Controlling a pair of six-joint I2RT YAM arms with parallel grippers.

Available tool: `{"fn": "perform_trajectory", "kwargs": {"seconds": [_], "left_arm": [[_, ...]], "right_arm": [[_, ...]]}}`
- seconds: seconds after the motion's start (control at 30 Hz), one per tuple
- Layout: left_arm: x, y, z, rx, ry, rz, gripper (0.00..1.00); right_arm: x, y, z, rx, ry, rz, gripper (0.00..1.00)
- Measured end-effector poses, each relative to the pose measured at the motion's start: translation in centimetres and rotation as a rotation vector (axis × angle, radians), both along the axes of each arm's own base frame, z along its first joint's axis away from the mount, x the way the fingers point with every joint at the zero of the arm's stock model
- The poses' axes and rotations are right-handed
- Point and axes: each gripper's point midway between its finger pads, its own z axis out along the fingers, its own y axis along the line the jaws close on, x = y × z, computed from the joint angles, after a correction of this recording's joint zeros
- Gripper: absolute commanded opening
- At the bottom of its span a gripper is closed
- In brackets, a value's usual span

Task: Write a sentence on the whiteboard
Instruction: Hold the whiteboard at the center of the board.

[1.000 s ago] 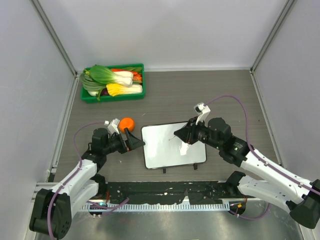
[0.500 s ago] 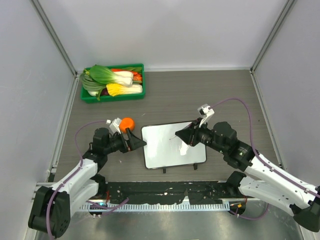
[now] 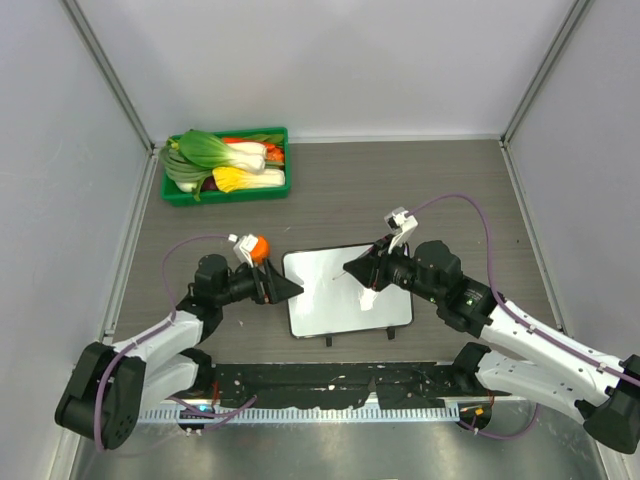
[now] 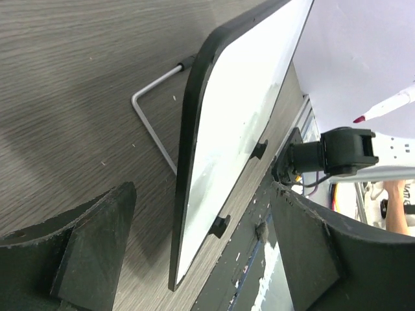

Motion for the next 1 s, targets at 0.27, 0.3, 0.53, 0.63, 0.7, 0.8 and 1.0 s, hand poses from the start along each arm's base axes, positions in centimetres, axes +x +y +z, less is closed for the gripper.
{"fn": "perform_trajectory", "kwargs": {"seconds": [0.27, 0.3, 0.53, 0.63, 0.7, 0.8, 1.0], "left_arm": [[-0.2, -0.5, -0.4, 0.011, -0.028, -0.042, 0.86], [-0.2, -0.5, -0.4, 0.012, -0.033, -0.044, 0.86], [-0.1, -0.6, -1.1, 0.028, -0.039, -0.062, 0.80], [-0.2, -0.6, -1.6, 0.035, -0.035, -0.075, 0.76], [-0.2, -0.7, -1.9, 0.039, -0.029, -0.082, 0.75], [-0.2, -0.8, -2.2, 0.040, -0.022, -0.090, 0.72], [0.1, -1.2, -2.4, 0.033, -0.016, -0.109, 0.65]], "right_arm": [[0.0, 0.2, 0.2, 0.007, -0.006, 0.003, 0.01], [0.0, 0.2, 0.2, 0.007, -0.006, 0.003, 0.01], [0.0, 0.1, 0.1, 0.005, -0.004, 0.000, 0.01], [0.0, 0.1, 0.0, 0.004, -0.004, -0.001, 0.01], [0.1, 0.1, 0.0, 0.003, -0.003, -0.003, 0.01], [0.1, 0.2, -0.2, -0.001, 0.001, -0.003, 0.01], [0.3, 0.4, -1.1, -0.020, 0.022, -0.003, 0.01]]}}
